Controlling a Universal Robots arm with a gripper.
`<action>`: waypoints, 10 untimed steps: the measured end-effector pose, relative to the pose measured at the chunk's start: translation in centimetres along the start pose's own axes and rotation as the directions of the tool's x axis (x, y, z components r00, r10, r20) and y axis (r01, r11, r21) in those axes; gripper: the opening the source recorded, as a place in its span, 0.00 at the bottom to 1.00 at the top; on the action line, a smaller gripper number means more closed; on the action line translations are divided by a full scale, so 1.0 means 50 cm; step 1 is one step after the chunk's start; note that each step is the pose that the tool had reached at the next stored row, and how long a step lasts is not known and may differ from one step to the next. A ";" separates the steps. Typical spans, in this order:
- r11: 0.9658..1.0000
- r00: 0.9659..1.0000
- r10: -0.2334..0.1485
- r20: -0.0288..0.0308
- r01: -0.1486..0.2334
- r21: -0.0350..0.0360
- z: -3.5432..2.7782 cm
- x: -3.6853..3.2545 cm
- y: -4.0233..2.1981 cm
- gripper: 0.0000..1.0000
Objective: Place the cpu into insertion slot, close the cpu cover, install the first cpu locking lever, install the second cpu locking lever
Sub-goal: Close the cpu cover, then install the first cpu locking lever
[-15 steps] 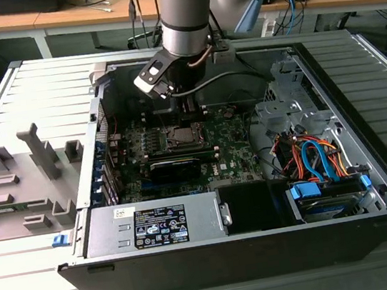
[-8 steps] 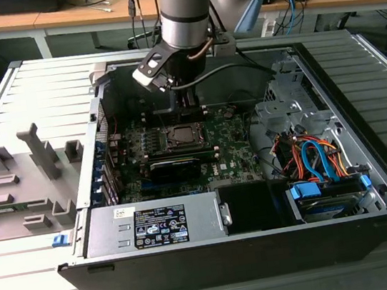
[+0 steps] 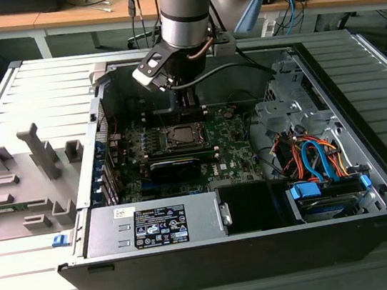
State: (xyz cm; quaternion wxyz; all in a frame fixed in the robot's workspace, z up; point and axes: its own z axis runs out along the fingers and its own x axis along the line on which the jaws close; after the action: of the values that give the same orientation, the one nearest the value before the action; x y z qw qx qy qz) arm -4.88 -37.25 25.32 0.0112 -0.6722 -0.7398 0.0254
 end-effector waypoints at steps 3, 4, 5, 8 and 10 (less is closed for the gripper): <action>1.000 1.000 0.000 0.000 0.000 0.000 0.000 0.000 0.000 0.11; 1.000 1.000 0.000 0.000 0.000 0.000 0.000 0.000 0.000 0.11; 1.000 1.000 0.000 0.000 0.000 0.000 0.000 0.000 0.000 0.11; 1.000 1.000 -0.002 0.000 0.002 0.000 0.000 0.000 0.000 0.11; 1.000 1.000 -0.023 0.001 0.023 0.000 0.000 0.000 0.000 0.11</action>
State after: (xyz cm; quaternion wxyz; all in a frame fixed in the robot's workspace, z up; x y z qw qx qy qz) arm -4.88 -37.25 25.32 0.0111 -0.6636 -0.7476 0.0254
